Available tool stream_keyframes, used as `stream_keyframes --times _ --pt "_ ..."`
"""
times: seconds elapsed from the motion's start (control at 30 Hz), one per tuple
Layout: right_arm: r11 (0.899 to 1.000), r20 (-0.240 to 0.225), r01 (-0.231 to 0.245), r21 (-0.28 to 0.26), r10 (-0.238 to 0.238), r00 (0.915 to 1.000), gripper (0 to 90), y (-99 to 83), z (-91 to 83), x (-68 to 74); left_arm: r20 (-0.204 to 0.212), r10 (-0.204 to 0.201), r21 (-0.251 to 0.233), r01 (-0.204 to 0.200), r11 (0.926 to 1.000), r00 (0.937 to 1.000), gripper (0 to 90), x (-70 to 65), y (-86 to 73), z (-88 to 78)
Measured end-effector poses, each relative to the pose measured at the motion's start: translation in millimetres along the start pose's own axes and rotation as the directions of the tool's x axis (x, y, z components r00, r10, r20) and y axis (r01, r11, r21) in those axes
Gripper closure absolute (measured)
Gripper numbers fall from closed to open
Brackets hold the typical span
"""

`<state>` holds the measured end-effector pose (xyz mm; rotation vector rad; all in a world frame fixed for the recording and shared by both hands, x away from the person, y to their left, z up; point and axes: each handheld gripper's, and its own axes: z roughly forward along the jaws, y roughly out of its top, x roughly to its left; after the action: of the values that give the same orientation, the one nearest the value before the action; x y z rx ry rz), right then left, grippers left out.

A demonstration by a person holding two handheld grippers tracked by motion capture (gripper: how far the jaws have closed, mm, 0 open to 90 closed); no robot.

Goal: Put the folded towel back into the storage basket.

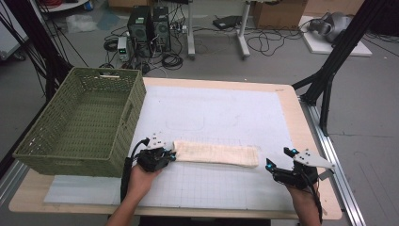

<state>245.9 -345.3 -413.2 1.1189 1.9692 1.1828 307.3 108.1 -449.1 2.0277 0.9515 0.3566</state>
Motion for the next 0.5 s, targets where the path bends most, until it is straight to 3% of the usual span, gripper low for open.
stream_keyframes --times 0.13,0.33,0.5 --pt "1.000 -0.004 -0.002 -0.004 0.002 1.0000 19.4 0.8 1.7 2.1 -0.002 -0.001 -0.008 0.001 1.0000 1.0000 82.4 -0.3 0.4 -1.0" --pt "1.000 0.000 -0.002 -0.014 0.002 1.0000 19.1 4.6 8.3 8.2 0.009 -0.013 -0.071 0.013 0.9974 0.9999 82.4 -0.7 1.8 -8.2" --pt "1.000 -0.030 0.020 0.021 -0.019 0.9994 19.1 3.7 19.0 9.9 0.026 -0.020 -0.092 0.022 0.9955 0.9995 82.3 -0.3 2.0 -10.8"
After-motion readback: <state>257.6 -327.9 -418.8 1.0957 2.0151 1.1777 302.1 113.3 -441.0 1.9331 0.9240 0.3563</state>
